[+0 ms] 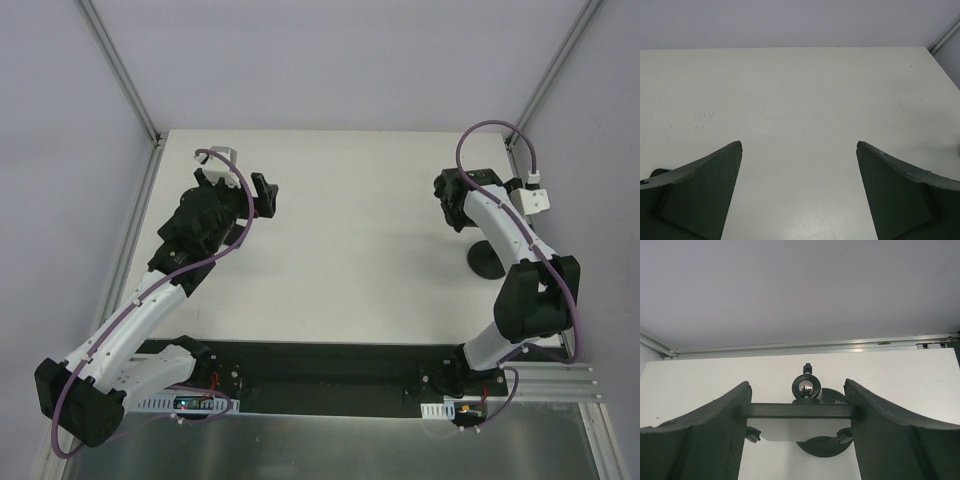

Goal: Place the phone on the phone stand

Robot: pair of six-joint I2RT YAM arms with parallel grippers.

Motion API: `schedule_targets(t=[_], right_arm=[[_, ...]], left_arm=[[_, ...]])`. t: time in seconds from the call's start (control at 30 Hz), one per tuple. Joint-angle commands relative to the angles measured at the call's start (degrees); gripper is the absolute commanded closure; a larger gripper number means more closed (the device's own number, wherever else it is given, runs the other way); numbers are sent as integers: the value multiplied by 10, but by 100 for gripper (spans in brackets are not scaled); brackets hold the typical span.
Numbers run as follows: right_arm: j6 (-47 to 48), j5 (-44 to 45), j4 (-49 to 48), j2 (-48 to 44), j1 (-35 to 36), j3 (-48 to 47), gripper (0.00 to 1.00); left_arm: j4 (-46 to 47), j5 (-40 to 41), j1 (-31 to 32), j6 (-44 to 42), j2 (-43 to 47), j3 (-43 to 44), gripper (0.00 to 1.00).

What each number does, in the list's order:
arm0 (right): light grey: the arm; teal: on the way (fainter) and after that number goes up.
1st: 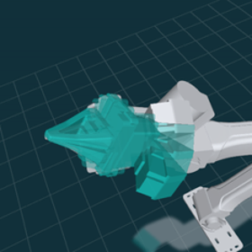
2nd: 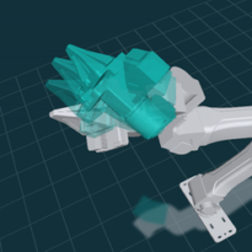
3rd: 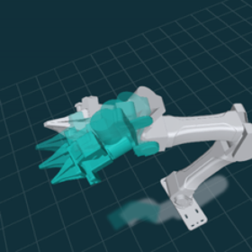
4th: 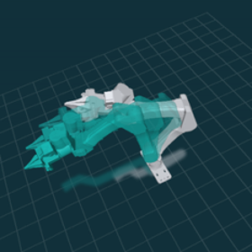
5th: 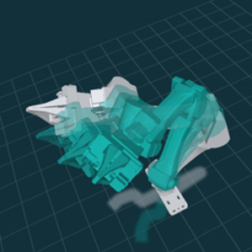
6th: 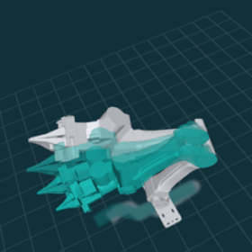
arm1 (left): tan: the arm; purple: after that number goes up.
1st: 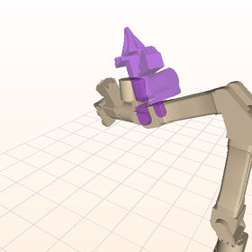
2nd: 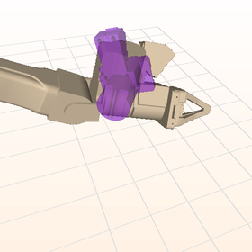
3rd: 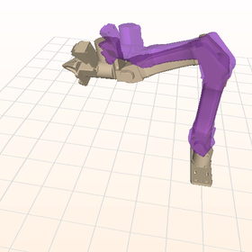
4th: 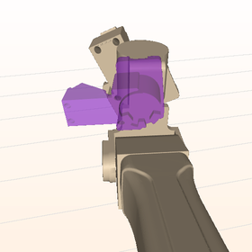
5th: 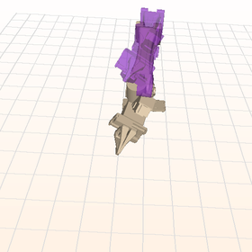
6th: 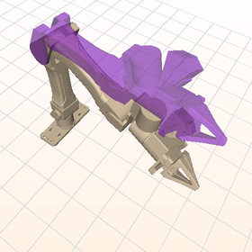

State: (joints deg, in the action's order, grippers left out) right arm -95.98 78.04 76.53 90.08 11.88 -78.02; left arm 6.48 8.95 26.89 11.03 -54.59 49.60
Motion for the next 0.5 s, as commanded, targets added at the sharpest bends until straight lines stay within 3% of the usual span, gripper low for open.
schedule_targets(t=[0.0, 0.07, 0.17, 0.2, 0.3, 0.37, 0.4, 0.47], right_arm=[[-21, 165, 185, 11, -4, -5, 100], [-21, 161, 185, 11, -8, -6, 99], [-4, 147, 184, 17, -13, -13, 82], [-2, 145, 184, 18, -13, -14, 70], [13, 140, 185, 23, -17, -17, 45], [28, 135, 186, 15, -16, -20, 36], [33, 135, 185, 12, -16, -21, 17], [49, 132, 184, -2, -14, -25, 1]], left_arm=[[2, -14, -4, 9, -3, 9, 5], [1, -14, -4, 8, -3, 8, 5], [1, -11, -5, 8, -2, 8, 5], [1, -11, -4, 8, -2, 9, 5], [0, -11, -4, 8, 1, 9, 5], [0, -12, -4, 8, 4, 10, 5], [0, -13, -4, 8, 6, 10, 5], [0, -14, -4, 8, 9, 10, 5]])
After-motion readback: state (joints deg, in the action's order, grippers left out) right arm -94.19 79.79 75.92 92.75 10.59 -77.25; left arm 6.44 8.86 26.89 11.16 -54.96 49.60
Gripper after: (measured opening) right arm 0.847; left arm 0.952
